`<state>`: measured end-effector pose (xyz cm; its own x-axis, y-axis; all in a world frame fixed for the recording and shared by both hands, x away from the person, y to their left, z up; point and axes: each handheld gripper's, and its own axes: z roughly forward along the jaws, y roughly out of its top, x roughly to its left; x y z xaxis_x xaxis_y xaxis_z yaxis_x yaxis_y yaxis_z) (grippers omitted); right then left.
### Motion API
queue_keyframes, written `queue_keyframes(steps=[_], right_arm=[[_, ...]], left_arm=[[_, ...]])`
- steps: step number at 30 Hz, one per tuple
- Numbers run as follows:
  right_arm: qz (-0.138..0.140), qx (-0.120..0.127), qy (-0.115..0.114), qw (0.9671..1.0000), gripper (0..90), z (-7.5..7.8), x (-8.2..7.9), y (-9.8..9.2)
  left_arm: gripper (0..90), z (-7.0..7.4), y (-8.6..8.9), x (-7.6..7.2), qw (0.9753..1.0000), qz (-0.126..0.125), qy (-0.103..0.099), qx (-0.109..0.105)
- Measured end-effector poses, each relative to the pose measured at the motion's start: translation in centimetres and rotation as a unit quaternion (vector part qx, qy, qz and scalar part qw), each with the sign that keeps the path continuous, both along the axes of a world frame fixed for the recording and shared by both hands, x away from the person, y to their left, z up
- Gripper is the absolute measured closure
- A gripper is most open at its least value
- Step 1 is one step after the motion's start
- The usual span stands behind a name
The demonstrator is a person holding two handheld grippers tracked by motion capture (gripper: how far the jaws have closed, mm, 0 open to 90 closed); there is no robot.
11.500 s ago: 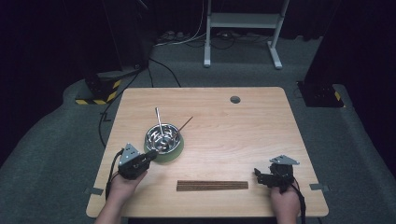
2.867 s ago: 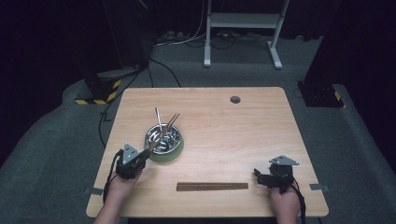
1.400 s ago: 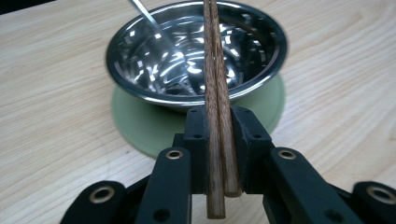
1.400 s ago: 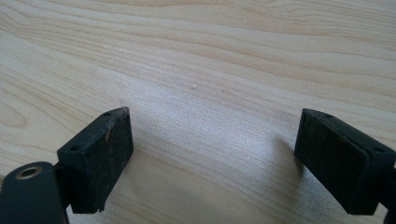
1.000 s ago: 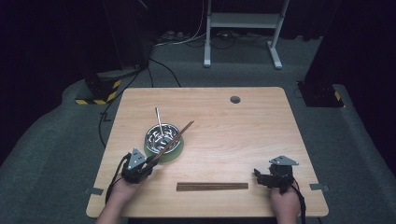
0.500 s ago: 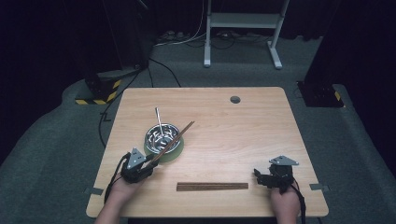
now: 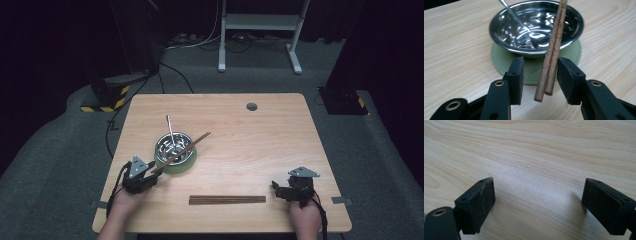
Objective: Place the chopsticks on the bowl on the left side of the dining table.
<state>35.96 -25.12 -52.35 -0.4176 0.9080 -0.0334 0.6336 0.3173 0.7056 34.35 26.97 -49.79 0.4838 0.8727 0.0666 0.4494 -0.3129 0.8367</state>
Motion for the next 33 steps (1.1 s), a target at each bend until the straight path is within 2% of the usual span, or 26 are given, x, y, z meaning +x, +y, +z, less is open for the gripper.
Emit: queue_keyframes(steps=[5,6,9,10,13,19,20,25,30,33], right_arm=[[0.0,0.0,0.0,1.0,11.0,0.0,0.0,0.0],[0.0,0.0,0.0,1.0,11.0,0.0,0.0,0.0],[0.0,0.0,0.0,1.0,11.0,0.0,0.0,0.0],[0.0,0.0,0.0,1.0,11.0,0.0,0.0,0.0],[0.0,0.0,0.0,1.0,11.0,0.0,0.0,0.0],[-0.001,0.005,0.001,1.0,11.3,0.0,0.1,0.0],[0.0,0.008,0.008,0.9999,11.3,0.0,0.1,-0.1],[0.002,0.01,0.008,0.9999,11.3,0.0,0.1,-0.1],[0.007,0.011,0.009,0.9999,11.4,0.0,0.1,-0.2],[0.006,0.011,0.01,0.9999,11.4,0.0,0.1,-0.2]], left_arm=[[55.7,-0.1,0.4,0.2,0.9999,0.015,0.001,-0.004],[55.4,-0.2,0.3,0.2,0.9995,0.025,0.001,-0.02],[54.7,-0.1,0.7,0.3,0.9993,0.033,0.004,-0.015],[54.6,-0.2,1.0,0.4,0.9991,0.041,0.004,-0.007],[54.3,-0.2,1.3,0.6,0.9985,0.054,0.006,-0.009],[53.8,-0.4,1.8,0.8,0.9963,0.084,0.004,-0.018],[53.8,-0.4,1.8,0.9,0.9959,0.088,0.006,-0.02],[53.7,-0.5,2.1,1.3,0.9942,0.103,0.004,-0.029],[54.0,-0.6,2.7,2.0,0.9907,0.125,0.005,-0.054],[54.8,-0.6,2.8,2.5,0.9905,0.127,0.004,-0.053]])
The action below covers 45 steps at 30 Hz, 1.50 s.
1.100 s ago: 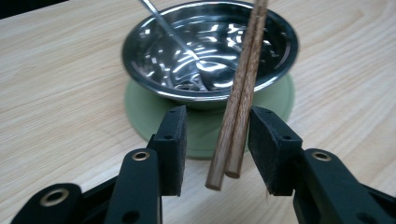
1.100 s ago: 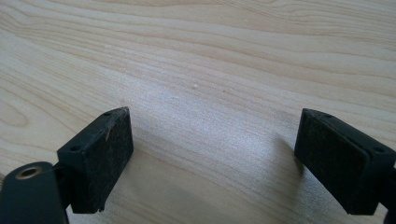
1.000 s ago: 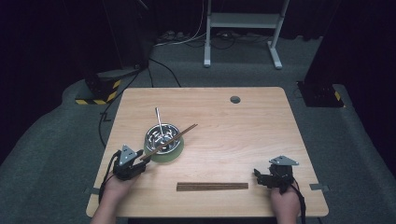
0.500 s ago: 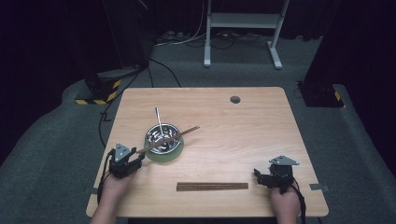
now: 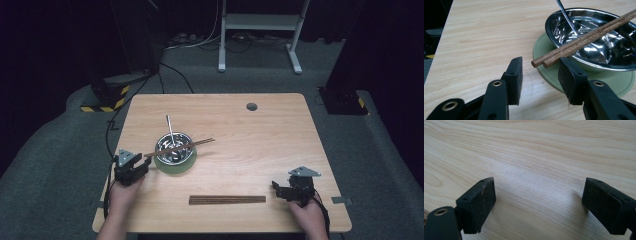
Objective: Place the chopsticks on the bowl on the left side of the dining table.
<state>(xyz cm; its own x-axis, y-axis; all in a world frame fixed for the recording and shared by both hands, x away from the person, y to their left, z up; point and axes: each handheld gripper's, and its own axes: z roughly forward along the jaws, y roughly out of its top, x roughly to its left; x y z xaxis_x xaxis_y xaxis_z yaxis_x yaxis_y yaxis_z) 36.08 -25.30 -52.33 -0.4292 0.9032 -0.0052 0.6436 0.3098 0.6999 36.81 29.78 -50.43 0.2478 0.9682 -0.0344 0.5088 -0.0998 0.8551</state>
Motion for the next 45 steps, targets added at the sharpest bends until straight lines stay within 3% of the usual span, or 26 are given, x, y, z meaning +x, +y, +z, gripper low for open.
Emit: queue_keyframes(steps=[8,9,11,12,13,14,15,26,33,41,45], right_arm=[[-0.002,-0.005,-0.002,1.0,13.7,0.1,-0.1,0.0],[-0.023,-0.008,0.001,0.9997,15.5,0.5,-0.2,0.4],[-0.021,-0.013,-0.015,0.9996,17.5,1.0,-0.3,0.9],[-0.018,-0.014,-0.022,0.9995,19.1,1.4,-0.5,1.2],[-0.017,-0.013,-0.036,0.9991,21.0,1.7,-0.5,1.7],[-0.017,-0.013,-0.036,0.9991,21.0,1.7,-0.5,1.7],[-0.008,-0.005,-0.045,0.9989,25.0,2.7,-0.4,3.0],[0.029,0.018,-0.066,0.9972,44.6,5.2,1.9,10.9],[0.039,0.009,-0.07,0.9967,52.7,4.8,4.1,15.2],[0.049,0.012,-0.069,0.9964,53.4,4.0,6.7,18.7],[0.059,0.019,-0.07,0.9956,47.0,3.9,7.8,20.0]], left_arm=[[56.5,0.0,0.3,0.6,0.9999,0.005,-0.004,-0.012],[57.2,-0.1,0.3,0.7,0.9996,0.008,-0.002,-0.025],[58.1,-0.1,0.6,0.8,0.9996,0.008,-0.003,-0.025],[58.1,-0.1,0.5,0.8,0.9993,0.009,-0.002,-0.036],[58.2,-0.1,0.6,0.8,0.9995,0.007,-0.003,-0.031],[58.1,-0.1,0.6,0.8,0.9995,0.007,-0.003,-0.031],[58.2,-0.1,0.6,0.8,0.9994,0.008,-0.001,-0.035],[58.9,-0.1,0.7,1.1,0.9994,0.006,-0.003,-0.035],[58.9,-0.1,0.5,1.5,0.9992,-0.001,-0.006,-0.04],[58.1,-0.1,0.2,1.8,0.9993,-0.007,-0.005,-0.036],[57.8,-0.1,0.2,1.8,0.9993,-0.008,-0.004,-0.035]])
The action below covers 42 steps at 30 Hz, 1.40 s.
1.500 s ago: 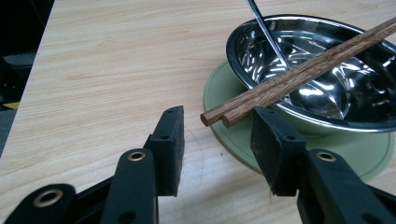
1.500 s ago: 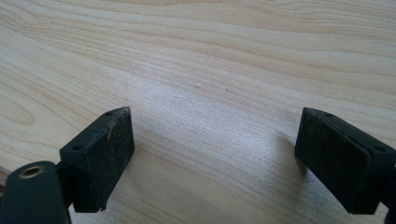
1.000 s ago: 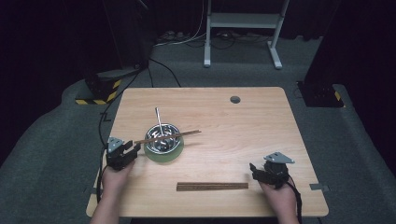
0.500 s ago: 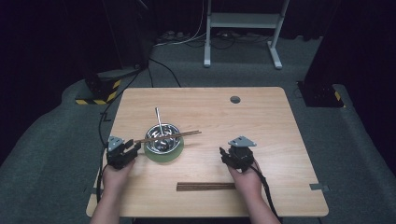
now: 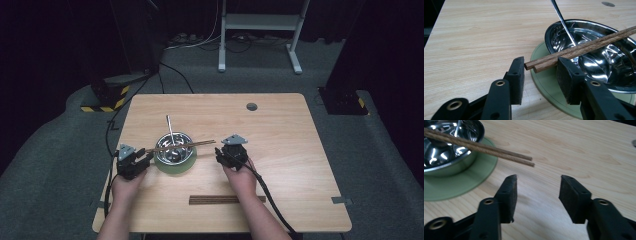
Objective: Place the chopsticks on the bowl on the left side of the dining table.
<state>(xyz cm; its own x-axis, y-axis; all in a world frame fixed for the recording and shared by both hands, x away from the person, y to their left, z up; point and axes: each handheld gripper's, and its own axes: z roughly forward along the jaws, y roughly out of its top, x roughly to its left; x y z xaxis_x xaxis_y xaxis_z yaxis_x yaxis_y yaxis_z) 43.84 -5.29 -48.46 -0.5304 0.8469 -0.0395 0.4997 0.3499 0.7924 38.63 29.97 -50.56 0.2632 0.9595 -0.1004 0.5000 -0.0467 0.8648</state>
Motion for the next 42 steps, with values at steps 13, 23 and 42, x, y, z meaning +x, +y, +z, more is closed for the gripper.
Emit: queue_keyframes(steps=[13,23,42], right_arm=[[0.035,0.006,0.006,0.9993,42.3,-0.6,2.3,2.6],[0.045,0.003,0.008,0.999,45.3,-0.8,2.4,2.6],[0.059,0.005,-0.005,0.9982,46.6,-0.6,0.4,2.5]], left_arm=[[57.6,0.0,0.0,0.0,1.0,-0.006,-0.003,-0.002],[57.3,-0.1,-0.5,0.1,0.9999,-0.013,-0.005,0.0],[56.2,-0.1,-0.2,0.1,0.9999,-0.014,-0.005,-0.003]])
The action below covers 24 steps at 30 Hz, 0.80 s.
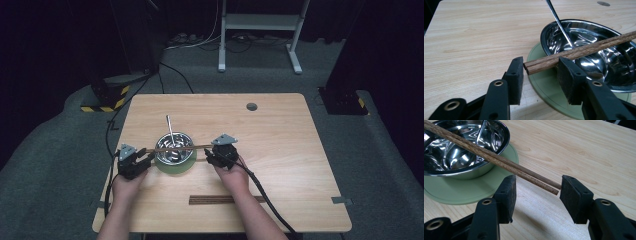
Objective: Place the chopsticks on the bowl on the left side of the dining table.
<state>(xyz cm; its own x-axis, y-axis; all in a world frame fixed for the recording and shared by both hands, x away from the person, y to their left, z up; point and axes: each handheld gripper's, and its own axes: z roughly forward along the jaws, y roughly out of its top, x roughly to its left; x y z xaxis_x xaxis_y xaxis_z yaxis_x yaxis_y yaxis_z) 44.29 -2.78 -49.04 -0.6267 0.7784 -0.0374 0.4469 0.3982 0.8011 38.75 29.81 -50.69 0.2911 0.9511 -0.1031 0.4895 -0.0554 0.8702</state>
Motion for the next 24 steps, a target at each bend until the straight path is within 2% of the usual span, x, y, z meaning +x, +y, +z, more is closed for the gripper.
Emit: queue_keyframes(steps=[10,18,20,23,24], right_arm=[[-0.002,0.003,-0.005,1.0,45.7,0.0,-0.2,-0.2],[-0.008,0.006,-0.004,0.9999,45.5,-0.2,-0.3,-1.2],[-0.012,0.008,-0.004,0.9999,45.3,-0.1,-0.4,-1.3],[-0.015,0.004,-0.003,0.9999,45.3,0.0,-0.7,-1.4],[-0.013,-0.005,-0.006,0.9999,49.7,0.1,-1.1,-1.6]], left_arm=[[53.8,0.1,0.2,-0.2,1.0,0.0,-0.001,0.002],[50.2,0.2,0.5,-1.1,0.9997,-0.001,-0.006,0.022],[53.7,0.1,0.7,-1.4,0.9999,0.002,-0.005,0.016],[56.1,0.1,1.0,-1.6,0.9997,0.005,-0.002,0.023],[58.2,0.1,1.1,-1.6,0.9997,0.007,-0.003,0.021]])
